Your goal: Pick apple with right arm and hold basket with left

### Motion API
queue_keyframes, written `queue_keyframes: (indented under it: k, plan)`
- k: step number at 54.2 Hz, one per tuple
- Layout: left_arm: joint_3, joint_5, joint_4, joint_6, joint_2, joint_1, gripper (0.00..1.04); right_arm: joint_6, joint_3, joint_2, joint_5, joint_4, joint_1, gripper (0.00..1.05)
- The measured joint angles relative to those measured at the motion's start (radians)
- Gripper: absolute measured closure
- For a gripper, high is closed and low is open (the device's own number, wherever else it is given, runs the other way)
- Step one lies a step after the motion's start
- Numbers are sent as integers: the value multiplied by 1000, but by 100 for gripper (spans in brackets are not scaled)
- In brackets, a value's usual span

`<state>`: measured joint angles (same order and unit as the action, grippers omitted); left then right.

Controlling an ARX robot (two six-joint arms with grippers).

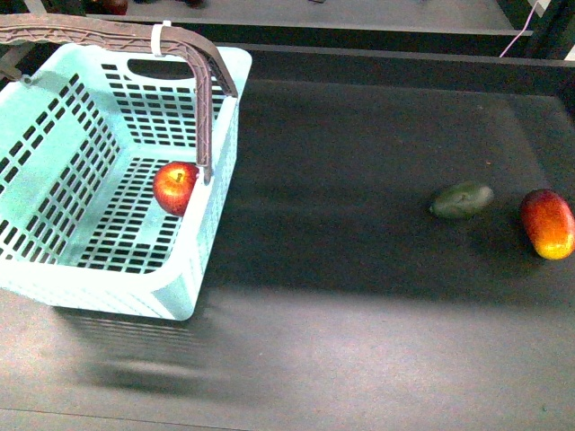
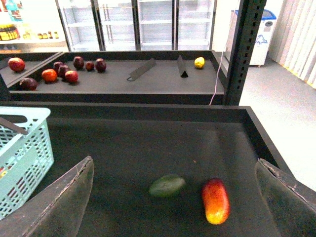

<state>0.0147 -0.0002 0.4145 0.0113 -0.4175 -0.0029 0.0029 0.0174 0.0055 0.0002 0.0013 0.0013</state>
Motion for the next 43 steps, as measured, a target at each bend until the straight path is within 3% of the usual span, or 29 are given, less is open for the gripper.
queue_keyframes:
  k: [33,38,43]
  plan:
    - [0,0,-237,0,240,0,101,0,0,0,0,0,0,9]
    - [0,0,-384,0,353,0,101,0,0,0,0,0,0,9]
    - [0,0,-410,0,407,0,101,0,0,0,0,0,0,9]
